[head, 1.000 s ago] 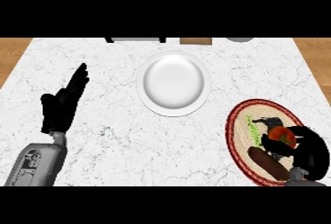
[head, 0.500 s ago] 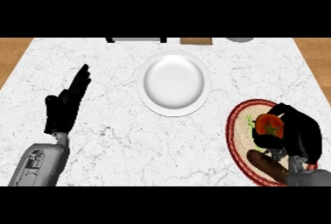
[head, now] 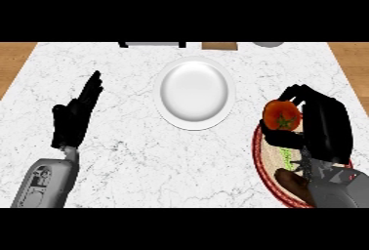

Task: Pick the tomato from the placemat and place it in the plate

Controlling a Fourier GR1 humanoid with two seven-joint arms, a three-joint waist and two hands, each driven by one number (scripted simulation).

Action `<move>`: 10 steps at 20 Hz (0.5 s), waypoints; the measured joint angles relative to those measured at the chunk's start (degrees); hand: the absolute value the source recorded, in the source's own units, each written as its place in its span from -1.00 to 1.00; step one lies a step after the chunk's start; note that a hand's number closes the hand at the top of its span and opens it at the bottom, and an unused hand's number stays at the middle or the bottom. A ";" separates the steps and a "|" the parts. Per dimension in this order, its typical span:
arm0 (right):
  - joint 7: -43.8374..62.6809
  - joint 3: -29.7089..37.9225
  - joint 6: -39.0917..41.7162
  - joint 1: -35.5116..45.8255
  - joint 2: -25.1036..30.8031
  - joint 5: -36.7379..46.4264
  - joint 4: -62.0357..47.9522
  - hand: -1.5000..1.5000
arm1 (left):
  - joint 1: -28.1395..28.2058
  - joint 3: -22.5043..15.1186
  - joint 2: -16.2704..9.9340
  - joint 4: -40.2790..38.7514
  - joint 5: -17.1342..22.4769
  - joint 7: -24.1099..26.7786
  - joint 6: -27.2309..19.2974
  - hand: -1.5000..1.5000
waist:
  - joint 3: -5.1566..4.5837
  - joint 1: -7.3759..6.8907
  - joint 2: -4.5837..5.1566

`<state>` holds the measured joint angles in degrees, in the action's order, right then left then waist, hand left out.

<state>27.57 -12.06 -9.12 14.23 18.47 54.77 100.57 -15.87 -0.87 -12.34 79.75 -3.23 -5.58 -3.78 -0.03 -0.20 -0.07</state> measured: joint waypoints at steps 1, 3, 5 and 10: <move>-0.35 -0.17 0.71 1.60 -0.72 -0.66 -0.69 1.00 | -0.08 -0.61 0.72 0.50 -0.47 -0.38 -0.47 0.00 | -0.01 -0.08 0.01; -0.08 -0.13 2.49 4.50 -2.38 -1.98 -1.67 1.00 | -0.22 0.14 0.03 0.65 -0.14 -0.43 0.30 0.00 | -0.01 -0.14 0.04; 0.70 -0.57 3.38 8.75 -5.05 -2.21 -5.43 1.00 | -0.39 0.14 0.19 0.24 -0.24 -0.22 0.61 0.00 | 0.00 -0.33 0.11; 0.00 0.27 1.57 18.71 -11.61 -2.46 -18.89 1.00 | -0.10 0.18 0.58 0.38 -0.44 0.14 1.05 0.00 | 0.01 -0.74 0.26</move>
<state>27.57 -11.79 -7.54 32.95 6.85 52.31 81.67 -15.96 -0.68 -11.76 80.13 -3.67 -5.44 -2.73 -0.01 -0.94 0.19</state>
